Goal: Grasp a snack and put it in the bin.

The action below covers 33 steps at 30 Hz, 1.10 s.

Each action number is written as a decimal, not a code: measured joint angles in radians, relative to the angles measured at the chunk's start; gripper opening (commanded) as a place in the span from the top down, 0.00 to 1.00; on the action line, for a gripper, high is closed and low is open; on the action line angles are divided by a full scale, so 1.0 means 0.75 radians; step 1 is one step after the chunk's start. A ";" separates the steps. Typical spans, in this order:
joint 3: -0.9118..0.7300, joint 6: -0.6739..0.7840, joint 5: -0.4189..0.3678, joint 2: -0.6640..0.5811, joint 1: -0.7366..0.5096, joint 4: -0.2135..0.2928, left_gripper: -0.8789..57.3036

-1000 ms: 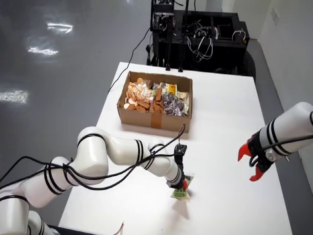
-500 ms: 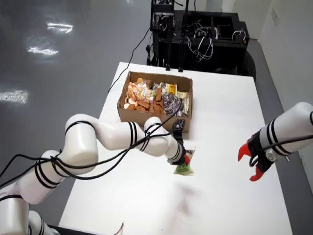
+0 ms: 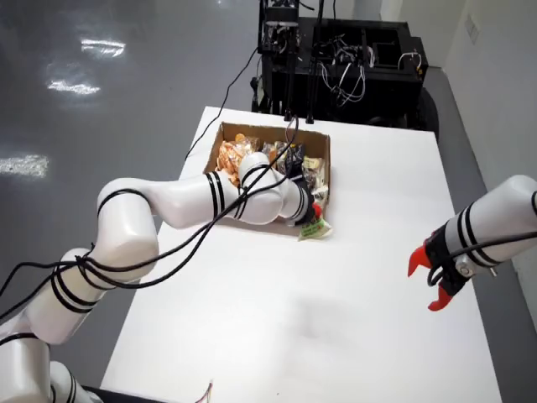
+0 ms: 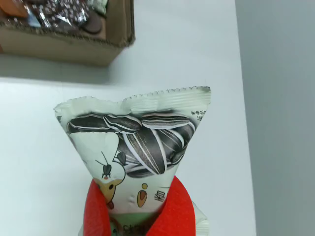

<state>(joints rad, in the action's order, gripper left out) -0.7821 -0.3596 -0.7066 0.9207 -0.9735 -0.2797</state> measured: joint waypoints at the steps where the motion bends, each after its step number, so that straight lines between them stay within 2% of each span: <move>1: 0.027 0.011 -0.010 0.010 0.009 -0.008 0.99; 7: 0.303 0.046 -0.099 0.151 0.061 -0.033 0.99; 14: 0.861 0.072 -0.231 0.453 0.141 -0.038 0.99; 17: 0.992 0.094 -0.249 0.522 0.180 -0.039 0.99; 23: 1.095 0.122 -0.236 0.572 0.250 -0.040 0.99; 31: 1.133 0.175 -0.118 0.586 0.329 -0.039 0.99; 33: 1.138 0.193 -0.088 0.586 0.345 -0.039 0.96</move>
<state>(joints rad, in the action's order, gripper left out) 0.0711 -0.2152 -0.7724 1.3604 -0.7146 -0.3088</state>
